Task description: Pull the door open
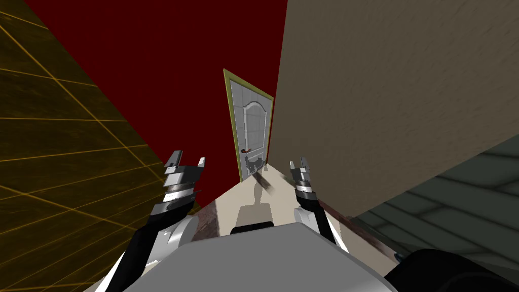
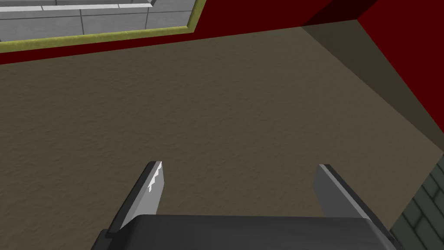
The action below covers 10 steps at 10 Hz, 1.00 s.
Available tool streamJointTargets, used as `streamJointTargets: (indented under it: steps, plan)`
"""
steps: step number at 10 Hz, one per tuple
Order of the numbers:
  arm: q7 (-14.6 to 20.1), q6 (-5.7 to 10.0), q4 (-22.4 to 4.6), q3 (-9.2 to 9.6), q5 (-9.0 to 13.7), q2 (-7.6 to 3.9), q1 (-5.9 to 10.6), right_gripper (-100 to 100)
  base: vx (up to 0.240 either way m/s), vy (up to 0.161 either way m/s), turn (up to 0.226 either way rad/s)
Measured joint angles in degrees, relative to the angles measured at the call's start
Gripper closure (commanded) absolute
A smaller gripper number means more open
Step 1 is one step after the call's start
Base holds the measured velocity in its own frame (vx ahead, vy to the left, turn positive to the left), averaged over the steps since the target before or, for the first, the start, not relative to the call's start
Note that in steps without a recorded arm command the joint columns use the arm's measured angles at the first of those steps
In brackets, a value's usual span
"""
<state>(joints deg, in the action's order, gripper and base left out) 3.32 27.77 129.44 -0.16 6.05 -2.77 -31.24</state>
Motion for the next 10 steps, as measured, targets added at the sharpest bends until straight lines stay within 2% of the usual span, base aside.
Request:
streamJointTargets:
  steps: [1, 5, 8, 10]
  plan:
    - [0.3, 0.25, -0.9, 0.07, -0.2, -0.39, 0.1, -100, 0.091, 0.013, 0.075]
    - [1.4, 1.03, -5.5, 0.14, -1.1, -1.41, 2.42, -100, 0.08, 0.005, 0.054]
    - [2.5, 1.97, -9.1, 0.12, -1.8, -2.58, 3.65, -100, 0.078, 0.022, 0.077]
    - [3.0, 2.17, -12.0, 0.39, -2.5, -3.03, 5.28, -100, 0.086, 0.02, 0.089]
